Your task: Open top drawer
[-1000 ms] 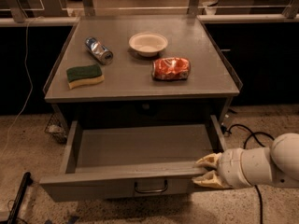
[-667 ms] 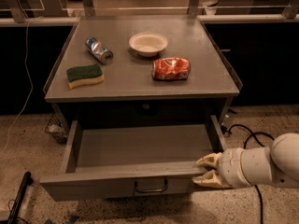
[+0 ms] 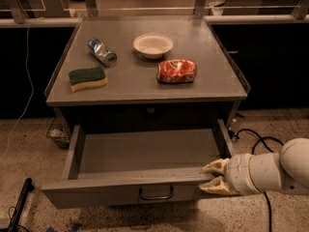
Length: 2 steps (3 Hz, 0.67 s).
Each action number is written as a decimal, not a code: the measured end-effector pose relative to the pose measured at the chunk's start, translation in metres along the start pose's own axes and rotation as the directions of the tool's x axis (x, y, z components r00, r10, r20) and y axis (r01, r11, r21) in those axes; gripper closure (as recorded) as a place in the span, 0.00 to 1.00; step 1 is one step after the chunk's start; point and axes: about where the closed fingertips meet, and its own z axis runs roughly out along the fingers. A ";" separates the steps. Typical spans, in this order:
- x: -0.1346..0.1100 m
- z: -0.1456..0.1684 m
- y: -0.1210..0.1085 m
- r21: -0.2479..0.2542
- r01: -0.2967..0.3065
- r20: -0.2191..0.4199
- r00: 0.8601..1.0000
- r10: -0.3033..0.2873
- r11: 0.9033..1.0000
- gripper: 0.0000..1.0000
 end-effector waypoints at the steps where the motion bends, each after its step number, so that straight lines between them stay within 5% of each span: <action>1: 0.000 0.000 0.000 0.000 0.000 0.000 1.000 0.000 1.000 0.36; 2: 0.000 0.000 0.000 0.000 0.000 0.000 1.000 0.000 1.000 0.12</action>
Offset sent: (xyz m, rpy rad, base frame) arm 0.0000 0.0000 0.0000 0.0000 0.0000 0.0000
